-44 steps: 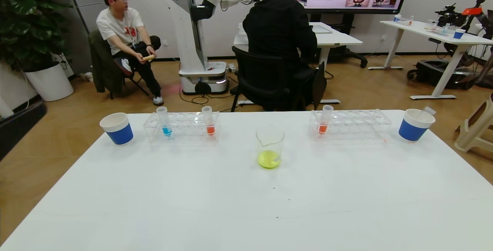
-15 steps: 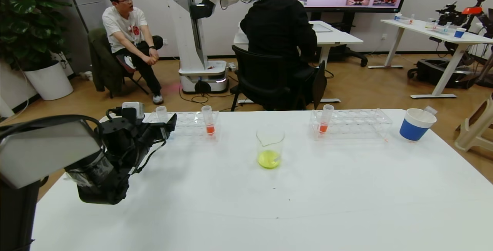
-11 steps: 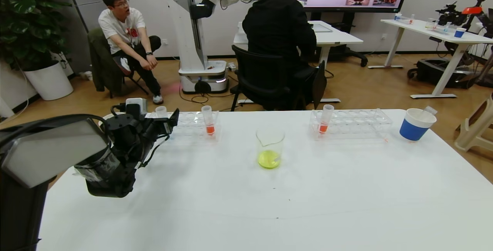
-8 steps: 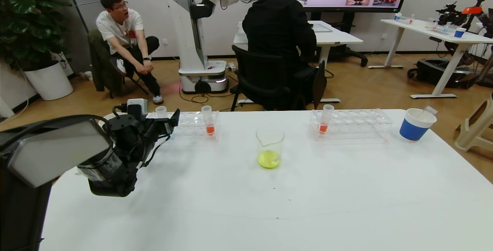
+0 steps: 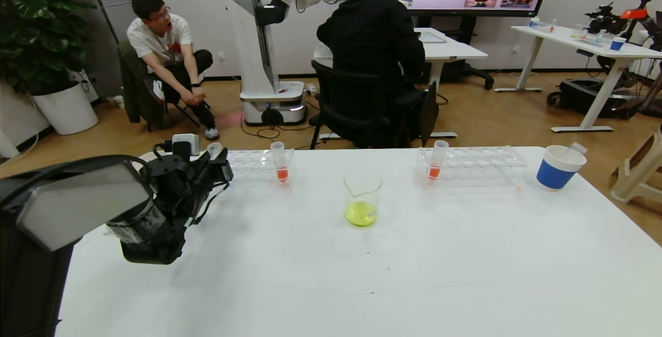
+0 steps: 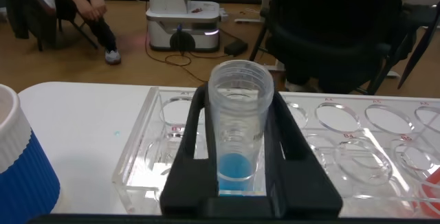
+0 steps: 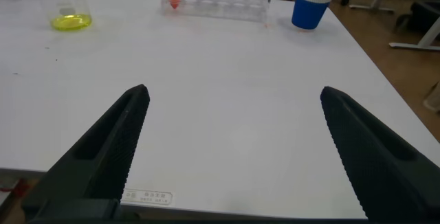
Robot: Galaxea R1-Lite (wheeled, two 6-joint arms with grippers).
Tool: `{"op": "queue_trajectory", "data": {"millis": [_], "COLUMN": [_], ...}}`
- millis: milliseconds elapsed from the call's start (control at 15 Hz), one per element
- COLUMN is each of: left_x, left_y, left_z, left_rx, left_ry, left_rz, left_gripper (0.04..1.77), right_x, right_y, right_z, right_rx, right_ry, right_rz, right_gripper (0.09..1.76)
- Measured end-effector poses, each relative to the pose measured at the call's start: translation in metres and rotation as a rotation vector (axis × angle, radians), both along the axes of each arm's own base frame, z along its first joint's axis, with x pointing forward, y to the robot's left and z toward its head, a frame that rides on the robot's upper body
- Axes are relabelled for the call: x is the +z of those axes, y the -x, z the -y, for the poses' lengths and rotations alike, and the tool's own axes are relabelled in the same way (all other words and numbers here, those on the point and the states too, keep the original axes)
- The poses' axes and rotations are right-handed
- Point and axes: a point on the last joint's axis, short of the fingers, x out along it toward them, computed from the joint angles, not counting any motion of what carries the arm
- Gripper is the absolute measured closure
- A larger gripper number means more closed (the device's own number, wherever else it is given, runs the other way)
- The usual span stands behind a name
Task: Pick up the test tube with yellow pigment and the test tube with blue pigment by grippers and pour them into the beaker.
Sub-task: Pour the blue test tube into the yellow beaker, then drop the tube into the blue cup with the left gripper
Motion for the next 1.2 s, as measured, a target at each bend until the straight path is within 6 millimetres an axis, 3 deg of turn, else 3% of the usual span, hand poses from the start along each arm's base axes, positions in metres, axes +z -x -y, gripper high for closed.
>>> {"op": "queue_trajectory", "data": {"millis": [67,133,533,1000,1200], "left_x": [0.000,0.001,0.013,0.084,0.101], "left_y": [0.000,0.000,0.002,0.010,0.015], "left_z": [0.000,0.000,0.003,0.009,0.009], "left_rx": [0.000,0.000,-0.006,-0.023,-0.026], "left_ry": [0.000,0.000,-0.011,-0.029,-0.028], "left_rz": [0.001,0.001,-0.005,-0.044,-0.009], "left_gripper": [1.46,1.27,1.31,1.31,1.31], "right_x": [0.000,0.000,0.000,0.000,0.000], "right_y": [0.000,0.000,0.000,0.000,0.000], "right_z": [0.000,0.000,0.000,0.000,0.000], "right_rx": [0.000,0.000,0.000,0.000,0.000], "right_ry": [0.000,0.000,0.000,0.000,0.000], "right_rz": [0.000,0.000,0.000,0.000,0.000], "right_gripper": [0.11,0.11,0.11,0.11,0.11]}}
